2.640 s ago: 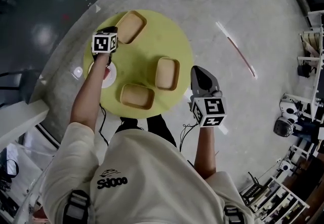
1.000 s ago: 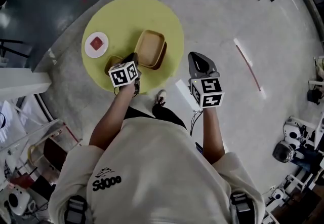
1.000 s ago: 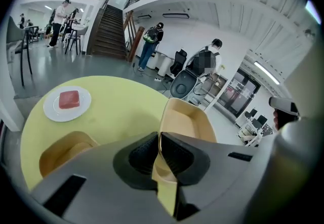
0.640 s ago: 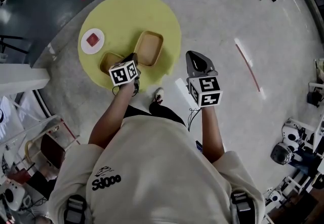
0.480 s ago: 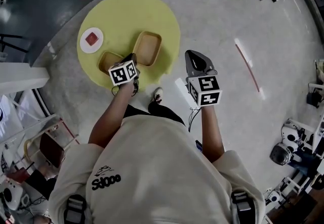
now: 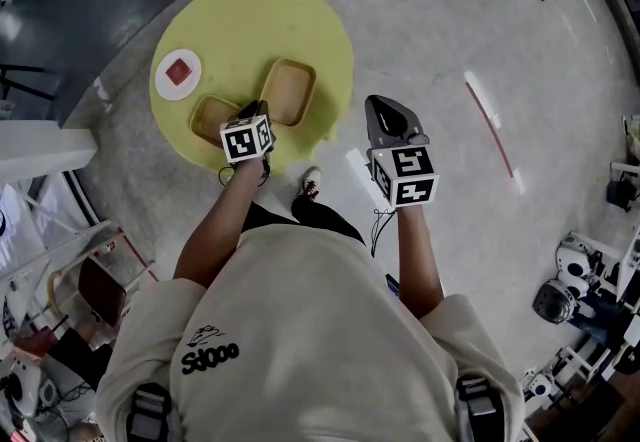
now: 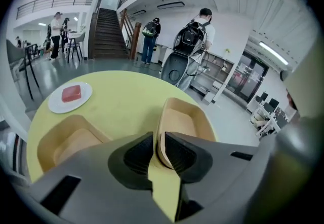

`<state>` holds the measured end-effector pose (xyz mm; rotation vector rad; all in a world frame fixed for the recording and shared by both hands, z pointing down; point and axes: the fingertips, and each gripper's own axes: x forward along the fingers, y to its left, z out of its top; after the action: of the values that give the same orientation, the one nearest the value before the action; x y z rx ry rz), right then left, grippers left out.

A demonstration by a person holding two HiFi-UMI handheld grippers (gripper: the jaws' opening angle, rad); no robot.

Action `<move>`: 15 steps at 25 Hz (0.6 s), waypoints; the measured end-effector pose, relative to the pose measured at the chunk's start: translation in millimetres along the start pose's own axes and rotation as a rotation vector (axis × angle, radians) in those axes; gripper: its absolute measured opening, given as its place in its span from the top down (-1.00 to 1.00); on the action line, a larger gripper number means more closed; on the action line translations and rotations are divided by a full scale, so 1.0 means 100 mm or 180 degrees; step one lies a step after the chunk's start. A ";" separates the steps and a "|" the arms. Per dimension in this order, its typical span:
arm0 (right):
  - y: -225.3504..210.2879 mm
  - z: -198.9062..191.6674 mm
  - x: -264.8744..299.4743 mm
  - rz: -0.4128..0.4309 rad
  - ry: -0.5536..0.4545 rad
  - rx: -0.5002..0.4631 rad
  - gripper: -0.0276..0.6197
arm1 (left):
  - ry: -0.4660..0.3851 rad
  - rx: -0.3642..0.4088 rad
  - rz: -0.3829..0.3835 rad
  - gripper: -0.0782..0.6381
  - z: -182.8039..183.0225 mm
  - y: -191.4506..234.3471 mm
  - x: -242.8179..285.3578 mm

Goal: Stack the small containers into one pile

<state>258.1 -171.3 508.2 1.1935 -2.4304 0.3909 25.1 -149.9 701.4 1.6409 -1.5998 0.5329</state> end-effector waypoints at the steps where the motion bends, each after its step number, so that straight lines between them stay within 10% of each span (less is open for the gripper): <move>1: 0.00 0.00 -0.01 -0.0005 0.0003 0.0007 0.89 | -0.0008 0.0056 0.0025 0.57 0.01 0.01 -0.01; 15: 0.43 0.02 0.25 0.0229 0.0135 -0.0047 0.88 | -0.0546 0.0389 -0.0170 0.66 0.33 0.22 -0.53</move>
<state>208.8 -163.8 515.2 1.0831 -2.4406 0.4145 -9.5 -138.8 646.1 1.8584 -1.6688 0.4810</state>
